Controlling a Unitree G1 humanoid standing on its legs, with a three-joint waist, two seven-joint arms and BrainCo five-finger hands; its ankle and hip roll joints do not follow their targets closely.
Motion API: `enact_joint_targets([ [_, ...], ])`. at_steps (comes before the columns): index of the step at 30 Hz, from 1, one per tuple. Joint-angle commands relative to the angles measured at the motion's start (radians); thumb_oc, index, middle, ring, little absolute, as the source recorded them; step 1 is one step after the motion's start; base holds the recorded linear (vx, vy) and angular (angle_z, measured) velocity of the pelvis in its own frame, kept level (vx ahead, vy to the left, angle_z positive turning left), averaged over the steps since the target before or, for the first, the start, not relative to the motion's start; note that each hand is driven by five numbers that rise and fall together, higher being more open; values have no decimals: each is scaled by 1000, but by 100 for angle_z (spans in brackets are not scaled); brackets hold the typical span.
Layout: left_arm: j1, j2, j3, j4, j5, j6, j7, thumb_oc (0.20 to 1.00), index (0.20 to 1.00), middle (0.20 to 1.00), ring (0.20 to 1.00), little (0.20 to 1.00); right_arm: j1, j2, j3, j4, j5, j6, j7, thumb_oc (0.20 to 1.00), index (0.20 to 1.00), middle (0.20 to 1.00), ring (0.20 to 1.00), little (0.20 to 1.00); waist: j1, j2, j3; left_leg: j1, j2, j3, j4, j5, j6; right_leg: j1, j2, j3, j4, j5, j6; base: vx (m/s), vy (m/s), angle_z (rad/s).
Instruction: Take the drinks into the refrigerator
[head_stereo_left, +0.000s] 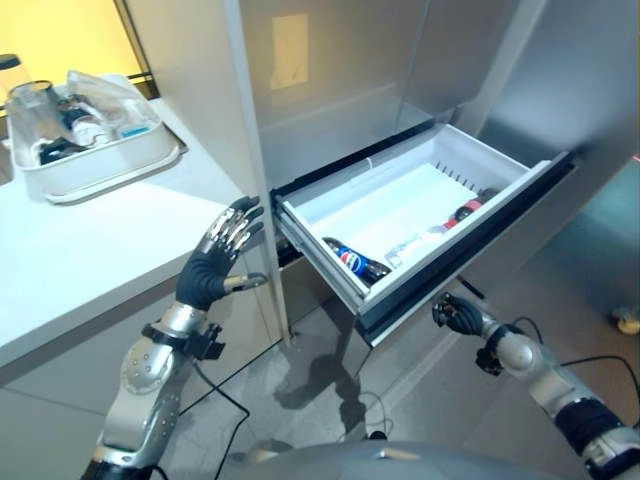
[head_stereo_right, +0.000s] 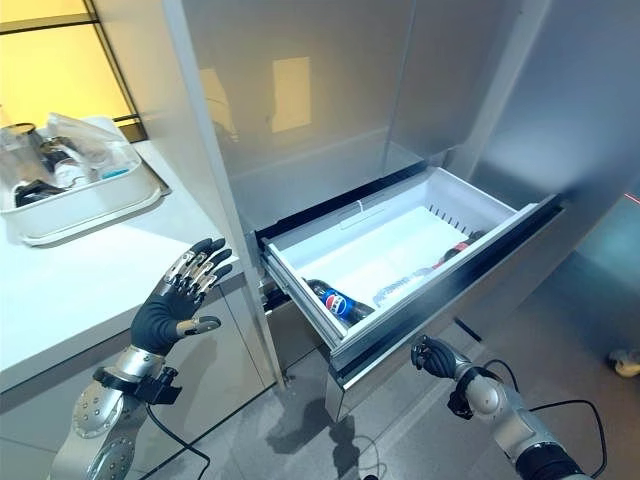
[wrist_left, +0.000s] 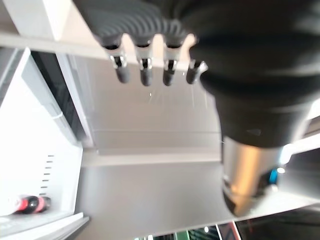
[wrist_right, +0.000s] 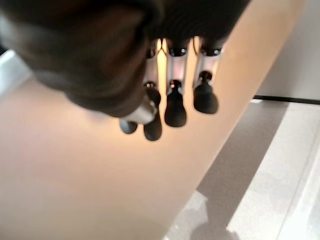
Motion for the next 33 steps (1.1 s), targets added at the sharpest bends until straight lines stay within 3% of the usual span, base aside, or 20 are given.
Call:
enact_joint_targets([
  [1,-43,49,-35,-72,-48,-41,-10,1000,1000,1000,1000,1000,-281,20,45,-16,2,-48,-22,200,200,200,200,200,70,-20,25,-28,-66,0,58,-78,73,19,-25,-22,179,-151,39,2,-19,38],
  [9,-30,59,-50,-97,-76,-44,-5,1000,1000,1000,1000,1000,-496,67,118,102,-2,-32,-66,200,200,200,200,200,147,-13,40,-74,-83,-94,63,-58,76,14,-50,-110,202,-159,33,-3,-13,37],
  [16,-46,51,-51,-98,-81,-48,13,1000,1000,1000,1000,1000,-534,92,92,128,35,-29,-117,200,200,200,200,200,175,-10,46,-103,-101,-151,66,-41,79,22,-69,-176,209,-160,33,-17,8,38],
  [24,-52,34,-6,-91,-52,-49,18,1000,1000,1000,1000,1000,-266,64,-26,75,45,-40,-112,200,200,200,200,200,150,-19,49,-116,-111,-177,58,-33,82,32,-82,-230,209,-162,35,-15,16,38],
  [28,-48,26,2,-86,-39,-53,24,1000,1000,1000,1000,1000,-160,82,-75,61,64,-46,-113,200,200,200,200,200,129,-26,48,-114,-109,-164,61,-39,83,27,-83,-221,212,-162,37,-4,14,1],
  [33,-39,12,26,-74,-9,-63,51,1000,1000,1000,1000,1000,2,139,-151,59,113,-59,-128,200,200,200,200,200,73,-33,45,-96,-101,-122,62,-49,83,24,-78,-189,206,-157,38,-12,27,-19],
])
